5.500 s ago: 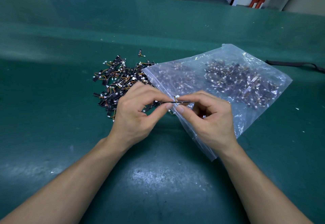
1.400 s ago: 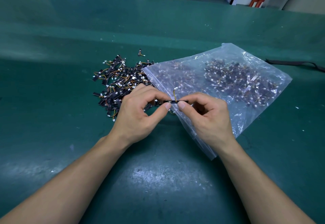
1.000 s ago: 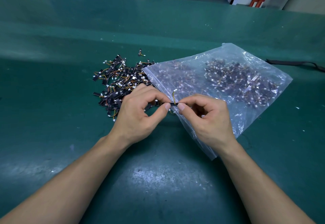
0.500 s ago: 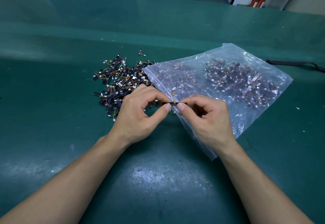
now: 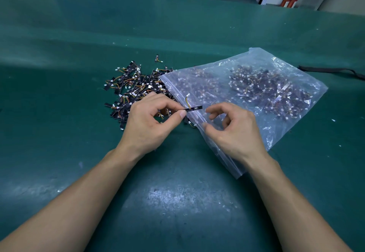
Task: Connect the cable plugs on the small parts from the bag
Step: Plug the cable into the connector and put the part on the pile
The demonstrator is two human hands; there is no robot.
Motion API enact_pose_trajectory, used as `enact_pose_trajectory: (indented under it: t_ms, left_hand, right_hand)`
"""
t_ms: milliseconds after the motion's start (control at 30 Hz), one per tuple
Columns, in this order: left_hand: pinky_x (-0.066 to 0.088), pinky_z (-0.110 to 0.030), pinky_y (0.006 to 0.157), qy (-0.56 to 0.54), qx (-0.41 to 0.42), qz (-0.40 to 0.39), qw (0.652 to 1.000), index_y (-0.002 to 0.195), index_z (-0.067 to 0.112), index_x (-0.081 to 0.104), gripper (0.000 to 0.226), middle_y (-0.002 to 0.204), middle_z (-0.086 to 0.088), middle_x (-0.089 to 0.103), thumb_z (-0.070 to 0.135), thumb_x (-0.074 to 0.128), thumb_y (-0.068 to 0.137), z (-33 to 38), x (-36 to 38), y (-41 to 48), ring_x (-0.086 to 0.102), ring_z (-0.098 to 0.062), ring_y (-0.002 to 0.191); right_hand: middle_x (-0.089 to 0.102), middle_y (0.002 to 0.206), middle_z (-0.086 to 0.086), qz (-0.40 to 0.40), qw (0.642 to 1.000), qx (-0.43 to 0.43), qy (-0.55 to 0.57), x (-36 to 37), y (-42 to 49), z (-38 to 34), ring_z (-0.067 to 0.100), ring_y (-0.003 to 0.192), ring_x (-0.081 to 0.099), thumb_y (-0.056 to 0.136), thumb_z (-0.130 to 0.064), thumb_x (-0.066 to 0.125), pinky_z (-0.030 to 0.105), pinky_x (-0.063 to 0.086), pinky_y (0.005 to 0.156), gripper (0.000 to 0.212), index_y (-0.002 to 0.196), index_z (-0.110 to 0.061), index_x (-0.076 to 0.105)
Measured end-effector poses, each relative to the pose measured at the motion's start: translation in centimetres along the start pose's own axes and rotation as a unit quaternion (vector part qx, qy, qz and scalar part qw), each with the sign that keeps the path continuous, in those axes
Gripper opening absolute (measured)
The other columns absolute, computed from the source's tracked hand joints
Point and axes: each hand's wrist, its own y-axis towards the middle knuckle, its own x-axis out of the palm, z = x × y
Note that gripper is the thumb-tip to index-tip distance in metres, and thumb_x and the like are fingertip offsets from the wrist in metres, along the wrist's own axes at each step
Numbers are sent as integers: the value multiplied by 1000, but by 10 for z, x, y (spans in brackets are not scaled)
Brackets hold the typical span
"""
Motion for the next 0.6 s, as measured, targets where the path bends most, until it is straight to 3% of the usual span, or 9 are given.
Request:
enact_pose_trajectory:
  t_ms: [100, 200, 400, 600]
  left_hand:
    - [42, -23, 68, 7, 1, -10, 1000, 77, 22, 71, 10, 76, 13, 68, 16, 76, 83, -1, 1, -2, 57, -19, 70]
    - [45, -27, 68, 10, 3, -22, 1000, 76, 19, 72, 9, 75, 10, 69, 17, 76, 83, -4, 2, -3, 58, -20, 71]
    - [49, -36, 77, 33, 20, -71, 997, 82, 14, 73, 7, 82, 5, 71, 18, 73, 88, -8, 6, -5, 62, -20, 80]
    - [49, -34, 78, 91, 33, -106, 990, 88, 15, 76, 9, 86, 7, 71, 21, 70, 91, -6, 12, -4, 60, -19, 80]
  right_hand:
    - [66, 81, -22, -20, 999, -10, -44, 0, 1, 3, -8, 67, 52, 71, -35, 84, 27, 48, 67, 28, 96, -31, 72]
    - [65, 74, -24, 2, 1000, -1, -25, -1, 1, 4, -2, 59, 52, 76, -24, 81, 30, 50, 65, 17, 90, -30, 74]
    - [65, 70, -31, 61, 998, 15, 27, -8, 4, 5, 5, 53, 51, 81, -25, 78, 15, 40, 57, 9, 85, -33, 75]
    - [61, 57, -28, 99, 990, 30, 99, -13, 6, 3, 2, 48, 50, 83, -29, 73, 7, 37, 50, 9, 80, -37, 76]
